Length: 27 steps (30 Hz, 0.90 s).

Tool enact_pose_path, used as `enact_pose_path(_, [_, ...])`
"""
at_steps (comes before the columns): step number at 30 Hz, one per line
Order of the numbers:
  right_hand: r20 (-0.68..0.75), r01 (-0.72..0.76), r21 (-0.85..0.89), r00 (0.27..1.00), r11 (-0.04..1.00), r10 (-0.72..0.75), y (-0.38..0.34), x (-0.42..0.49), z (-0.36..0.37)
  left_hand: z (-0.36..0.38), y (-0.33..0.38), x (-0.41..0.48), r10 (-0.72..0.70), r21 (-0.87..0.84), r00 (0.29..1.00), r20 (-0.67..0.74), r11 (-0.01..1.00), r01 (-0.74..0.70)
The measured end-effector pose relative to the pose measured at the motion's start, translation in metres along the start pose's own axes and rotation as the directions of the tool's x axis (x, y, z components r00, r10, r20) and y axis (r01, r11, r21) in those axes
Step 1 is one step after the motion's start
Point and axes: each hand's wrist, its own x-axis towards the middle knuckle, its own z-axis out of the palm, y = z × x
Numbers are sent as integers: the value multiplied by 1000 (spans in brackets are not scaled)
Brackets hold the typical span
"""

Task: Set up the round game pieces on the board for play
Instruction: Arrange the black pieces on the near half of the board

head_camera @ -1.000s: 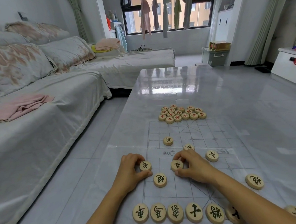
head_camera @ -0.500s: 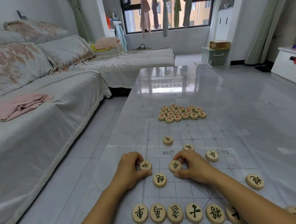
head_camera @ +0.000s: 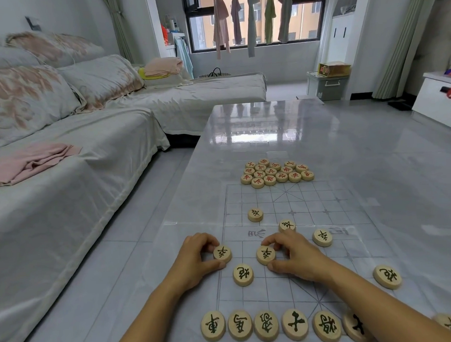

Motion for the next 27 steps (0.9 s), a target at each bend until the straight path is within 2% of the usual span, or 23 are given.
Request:
enact_pose_path(2, [2,4,2,1000,1000,-4,0,0,0,1,-1,-1,6,3,1000,-16,1000,-6])
enact_pose_path(6, [-3,6,1,1000,1000,-6,1,-1,1,0,-4,-1,62,55,997,41,996,-64])
enact_pose_path(27, [-1,15,-21,1000,1000,-15,-1,-2,0,0,-2,-3,93,82,995,36,992,-95])
